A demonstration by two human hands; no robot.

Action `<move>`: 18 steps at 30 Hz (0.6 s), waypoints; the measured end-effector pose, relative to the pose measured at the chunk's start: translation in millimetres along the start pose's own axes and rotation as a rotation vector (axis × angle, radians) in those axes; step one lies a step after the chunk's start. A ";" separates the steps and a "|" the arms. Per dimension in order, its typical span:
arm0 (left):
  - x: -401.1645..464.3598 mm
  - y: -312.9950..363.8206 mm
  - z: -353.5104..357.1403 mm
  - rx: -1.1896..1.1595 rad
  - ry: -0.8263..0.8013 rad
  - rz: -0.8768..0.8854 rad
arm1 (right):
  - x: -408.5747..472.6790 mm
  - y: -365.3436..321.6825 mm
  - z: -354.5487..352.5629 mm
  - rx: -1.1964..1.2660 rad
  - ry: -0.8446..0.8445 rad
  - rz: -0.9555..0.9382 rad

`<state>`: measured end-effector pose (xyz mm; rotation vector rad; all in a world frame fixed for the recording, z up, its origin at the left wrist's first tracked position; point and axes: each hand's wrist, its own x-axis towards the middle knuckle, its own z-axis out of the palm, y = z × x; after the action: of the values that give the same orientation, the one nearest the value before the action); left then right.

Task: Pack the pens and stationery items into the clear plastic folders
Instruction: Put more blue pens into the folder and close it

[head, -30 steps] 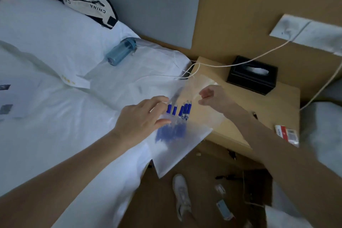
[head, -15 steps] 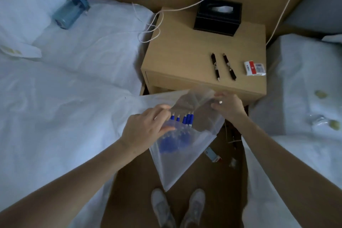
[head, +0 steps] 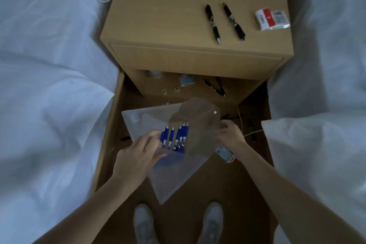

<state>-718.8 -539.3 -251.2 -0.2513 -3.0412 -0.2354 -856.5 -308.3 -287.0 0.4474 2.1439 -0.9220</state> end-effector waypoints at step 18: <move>14.1 -106.3 278.5 0.164 -0.083 0.278 | 251.1 113.6 167.7 0.318 0.038 -0.200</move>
<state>-769.5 -596.4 -539.6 -0.6785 -3.0337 0.0450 -874.8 -348.1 -606.6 0.4121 2.1095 -1.3883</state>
